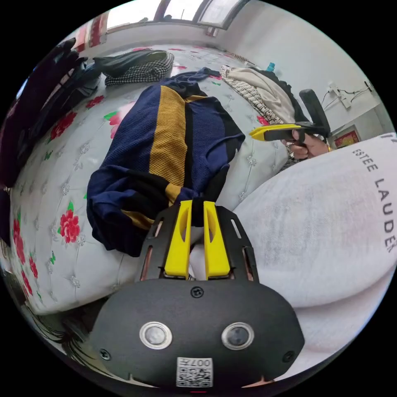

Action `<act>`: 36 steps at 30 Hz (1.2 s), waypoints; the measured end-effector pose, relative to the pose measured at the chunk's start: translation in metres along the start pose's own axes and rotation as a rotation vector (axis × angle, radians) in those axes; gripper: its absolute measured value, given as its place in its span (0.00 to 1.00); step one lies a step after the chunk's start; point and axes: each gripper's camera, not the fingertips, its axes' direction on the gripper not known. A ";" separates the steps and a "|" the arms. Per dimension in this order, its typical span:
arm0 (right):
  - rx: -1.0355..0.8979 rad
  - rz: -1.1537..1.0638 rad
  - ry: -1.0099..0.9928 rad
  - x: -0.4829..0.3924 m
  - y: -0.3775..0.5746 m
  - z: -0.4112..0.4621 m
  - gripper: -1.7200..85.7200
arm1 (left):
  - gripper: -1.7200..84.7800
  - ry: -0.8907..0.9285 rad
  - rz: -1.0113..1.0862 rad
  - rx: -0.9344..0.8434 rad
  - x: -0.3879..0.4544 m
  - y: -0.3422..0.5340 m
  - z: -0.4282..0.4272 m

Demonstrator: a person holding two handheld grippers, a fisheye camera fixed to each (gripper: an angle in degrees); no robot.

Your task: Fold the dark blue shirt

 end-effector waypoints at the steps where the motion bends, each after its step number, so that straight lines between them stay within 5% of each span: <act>1: -0.020 -0.041 -0.061 -0.005 -0.005 0.005 0.09 | 0.08 0.036 -0.023 0.025 -0.006 0.000 -0.008; 8: -0.171 -0.081 -0.496 0.007 -0.042 0.030 0.09 | 0.05 0.145 0.027 0.166 -0.008 -0.034 -0.047; 15: -0.041 -0.004 -0.769 0.058 -0.071 -0.005 0.07 | 0.04 0.307 0.426 0.211 0.045 -0.049 -0.071; 23: -0.021 0.185 -0.548 0.107 -0.028 -0.046 0.09 | 0.11 0.442 0.661 0.151 0.027 -0.067 -0.081; 27: 0.001 0.336 -0.639 0.136 -0.007 -0.030 0.11 | 0.11 0.173 0.680 0.215 -0.009 -0.127 -0.094; 30: -0.024 0.398 -0.622 0.137 -0.012 0.002 0.12 | 0.13 0.073 0.733 0.128 -0.003 -0.194 -0.050; 36: -0.059 0.385 -0.263 0.100 -0.021 0.023 0.12 | 0.17 0.022 0.883 -0.162 0.069 -0.290 0.094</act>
